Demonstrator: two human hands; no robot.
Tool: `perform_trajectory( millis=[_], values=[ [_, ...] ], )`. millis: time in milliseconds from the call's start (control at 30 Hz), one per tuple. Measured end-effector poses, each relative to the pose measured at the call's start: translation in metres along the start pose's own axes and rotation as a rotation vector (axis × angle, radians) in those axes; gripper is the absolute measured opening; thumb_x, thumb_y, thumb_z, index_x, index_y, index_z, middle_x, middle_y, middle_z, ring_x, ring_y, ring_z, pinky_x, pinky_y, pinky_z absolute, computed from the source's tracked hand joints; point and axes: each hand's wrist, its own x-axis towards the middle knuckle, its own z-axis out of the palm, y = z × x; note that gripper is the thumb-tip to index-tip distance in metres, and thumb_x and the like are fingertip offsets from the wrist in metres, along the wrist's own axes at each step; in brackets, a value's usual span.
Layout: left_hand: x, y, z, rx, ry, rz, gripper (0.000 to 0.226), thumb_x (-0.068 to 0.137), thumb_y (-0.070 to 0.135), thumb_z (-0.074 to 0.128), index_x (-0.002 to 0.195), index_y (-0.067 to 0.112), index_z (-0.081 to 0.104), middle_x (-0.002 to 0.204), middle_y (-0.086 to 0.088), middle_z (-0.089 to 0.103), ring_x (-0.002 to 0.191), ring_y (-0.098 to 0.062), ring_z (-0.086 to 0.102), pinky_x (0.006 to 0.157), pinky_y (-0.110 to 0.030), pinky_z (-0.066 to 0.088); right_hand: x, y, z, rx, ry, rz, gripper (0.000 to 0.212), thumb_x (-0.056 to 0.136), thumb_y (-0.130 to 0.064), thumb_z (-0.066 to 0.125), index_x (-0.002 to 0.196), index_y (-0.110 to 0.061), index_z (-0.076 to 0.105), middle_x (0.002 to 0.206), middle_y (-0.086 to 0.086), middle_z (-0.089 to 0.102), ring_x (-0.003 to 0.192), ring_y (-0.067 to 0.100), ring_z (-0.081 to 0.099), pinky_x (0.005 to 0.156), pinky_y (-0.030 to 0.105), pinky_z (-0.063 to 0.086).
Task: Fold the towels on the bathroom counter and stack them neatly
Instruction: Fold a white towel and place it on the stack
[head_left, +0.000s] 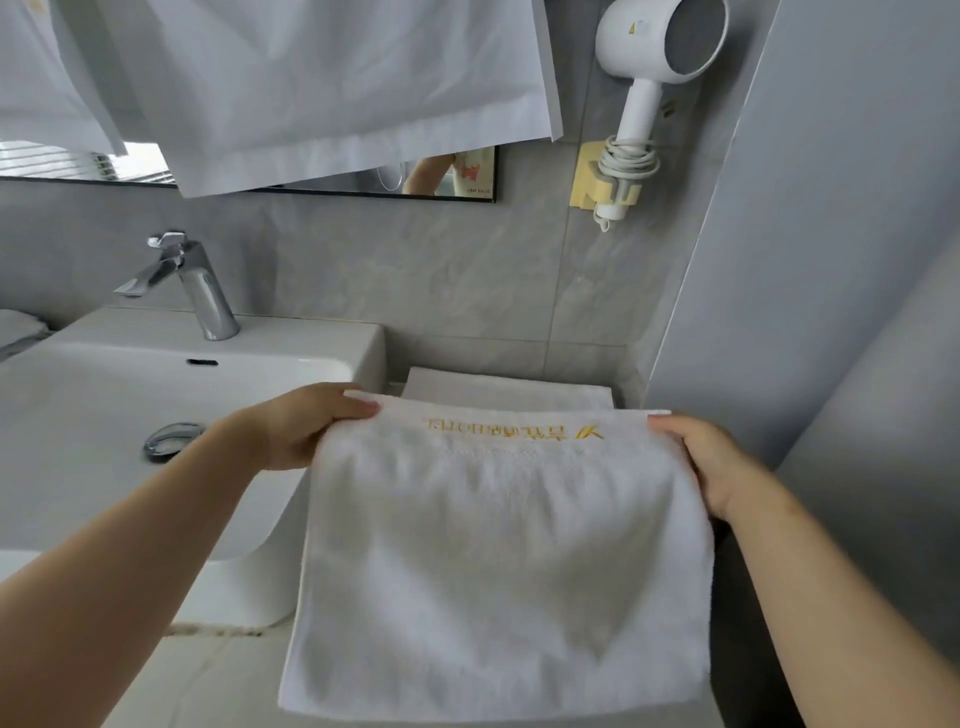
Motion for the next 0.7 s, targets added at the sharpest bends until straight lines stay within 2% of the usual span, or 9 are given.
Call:
perform_trajectory(
  millis=[67, 133, 200, 267, 400, 500, 567, 633, 700],
  values=[
    [0.014, -0.012, 0.003, 0.112, 0.137, -0.065, 0.006, 0.093, 0.007, 0.052, 0.091, 0.007, 0.058, 0.087, -0.011, 0.065, 0.063, -0.013, 0.069, 0.056, -0.025, 0.056, 0.007, 0.014, 0.002, -0.092, 0.027, 0.021, 0.010, 0.094, -0.007, 0.048, 0.093, -0.008, 0.057, 0.076, 0.011, 0.064, 0.068, 0.022, 0.056, 0.060, 0.029, 0.044],
    [0.026, -0.025, 0.005, 0.194, 0.163, -0.111, 0.009, 0.096, 0.006, 0.049, 0.092, 0.010, 0.056, 0.086, -0.008, 0.065, 0.067, -0.014, 0.068, 0.057, -0.025, 0.057, 0.015, 0.027, 0.003, -0.158, 0.028, 0.033, 0.008, 0.096, -0.006, 0.046, 0.095, -0.009, 0.054, 0.088, 0.012, 0.060, 0.073, 0.023, 0.056, 0.062, 0.032, 0.045],
    [0.038, -0.034, 0.006, 0.238, 0.173, -0.131, 0.009, 0.096, 0.004, 0.049, 0.097, 0.010, 0.055, 0.091, -0.009, 0.064, 0.077, -0.019, 0.065, 0.064, -0.028, 0.059, 0.023, 0.036, 0.003, -0.204, 0.055, 0.042, 0.008, 0.096, -0.006, 0.047, 0.101, -0.009, 0.053, 0.093, 0.011, 0.060, 0.081, 0.025, 0.057, 0.067, 0.035, 0.047],
    [0.050, -0.039, 0.007, 0.270, 0.227, -0.119, 0.012, 0.095, 0.002, 0.048, 0.092, 0.012, 0.054, 0.092, -0.010, 0.061, 0.078, -0.019, 0.061, 0.069, -0.031, 0.055, 0.032, 0.041, 0.002, -0.234, 0.107, 0.030, 0.011, 0.094, -0.004, 0.049, 0.104, -0.007, 0.053, 0.097, 0.012, 0.059, 0.086, 0.026, 0.056, 0.068, 0.033, 0.046],
    [0.074, -0.042, 0.007, 0.526, 0.380, -0.075, 0.013, 0.092, 0.006, 0.052, 0.081, 0.013, 0.053, 0.087, -0.010, 0.056, 0.078, -0.022, 0.056, 0.065, -0.028, 0.046, 0.053, 0.043, 0.004, -0.359, 0.212, -0.074, 0.009, 0.091, -0.002, 0.054, 0.099, -0.005, 0.055, 0.095, 0.011, 0.056, 0.076, 0.020, 0.051, 0.059, 0.024, 0.039],
    [0.093, -0.041, 0.004, 0.793, 0.460, -0.057, 0.010, 0.090, 0.014, 0.054, 0.080, 0.016, 0.053, 0.085, -0.007, 0.055, 0.078, -0.021, 0.051, 0.058, -0.025, 0.037, 0.072, 0.047, 0.007, -0.393, 0.250, -0.125, 0.007, 0.088, -0.003, 0.057, 0.096, -0.005, 0.057, 0.089, 0.010, 0.057, 0.074, 0.021, 0.050, 0.057, 0.024, 0.036],
    [0.104, -0.040, 0.004, 0.899, 0.502, -0.069, 0.005, 0.090, 0.018, 0.053, 0.086, 0.018, 0.055, 0.087, -0.004, 0.056, 0.080, -0.020, 0.051, 0.056, -0.025, 0.034, 0.087, 0.050, 0.008, -0.387, 0.292, -0.131, 0.011, 0.088, -0.004, 0.058, 0.098, -0.004, 0.060, 0.083, 0.009, 0.056, 0.066, 0.019, 0.047, 0.054, 0.023, 0.034],
    [0.115, -0.043, 0.005, 0.889, 0.552, -0.072, 0.010, 0.090, 0.018, 0.052, 0.096, 0.018, 0.060, 0.095, -0.006, 0.062, 0.084, -0.022, 0.054, 0.059, -0.025, 0.039, 0.101, 0.055, 0.012, -0.381, 0.339, -0.134, 0.015, 0.087, -0.004, 0.057, 0.102, -0.003, 0.060, 0.084, 0.010, 0.055, 0.064, 0.022, 0.047, 0.051, 0.022, 0.035],
    [0.126, -0.052, 0.007, 0.942, 0.629, -0.074, 0.031, 0.090, 0.016, 0.051, 0.120, 0.019, 0.057, 0.120, -0.010, 0.057, 0.106, -0.029, 0.053, 0.081, -0.031, 0.045, 0.109, 0.060, 0.018, -0.367, 0.392, -0.128, 0.022, 0.087, -0.008, 0.055, 0.109, -0.011, 0.057, 0.092, 0.011, 0.057, 0.061, 0.023, 0.049, 0.047, 0.023, 0.043]
  ],
)
